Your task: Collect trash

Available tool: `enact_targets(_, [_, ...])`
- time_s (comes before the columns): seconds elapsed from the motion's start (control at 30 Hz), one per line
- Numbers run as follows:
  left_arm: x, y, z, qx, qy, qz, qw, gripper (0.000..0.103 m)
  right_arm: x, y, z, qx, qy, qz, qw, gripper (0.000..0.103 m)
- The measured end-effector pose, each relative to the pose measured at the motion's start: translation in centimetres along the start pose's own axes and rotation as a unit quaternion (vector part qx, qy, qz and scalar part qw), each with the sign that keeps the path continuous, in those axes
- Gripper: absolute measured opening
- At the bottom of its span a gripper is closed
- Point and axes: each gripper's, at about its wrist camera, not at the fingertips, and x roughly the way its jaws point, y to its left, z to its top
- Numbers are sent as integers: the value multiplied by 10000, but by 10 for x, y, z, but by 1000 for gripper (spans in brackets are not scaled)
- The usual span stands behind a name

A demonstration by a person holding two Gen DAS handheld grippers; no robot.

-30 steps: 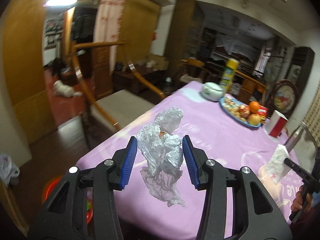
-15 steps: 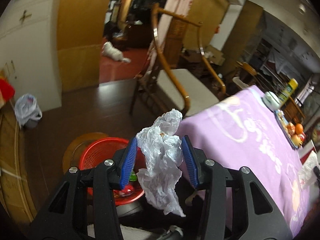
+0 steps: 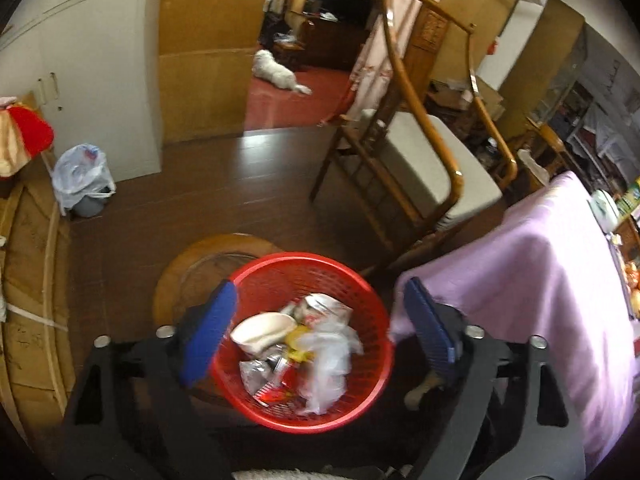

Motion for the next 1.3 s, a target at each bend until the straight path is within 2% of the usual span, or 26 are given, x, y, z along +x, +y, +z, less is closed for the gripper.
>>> enact_targets(0.2, [-10,33,7,-321,-465,872,9946,85,64,78,14,-507,510,686,9950,4])
enact_targets(0.37, [-11,63,12,-825,-597,1110,9886,88,129,130,11,-839,1104,1031,9850,4])
enact_targets(0.53, [-3,73,12,-921,-590,1441,9835,88,191,165,-6,-1009,1751,1186,9722,4])
enact_targets(0.87, [18,77,5,-987,-291,1348,9855,90,264,178,-41,-1017,2526,1139,9554,6])
enact_targets(1.3, [35,64,0,-688,-54,1373,9881,89,285,164,-58,-985,2802,1082,9487,6])
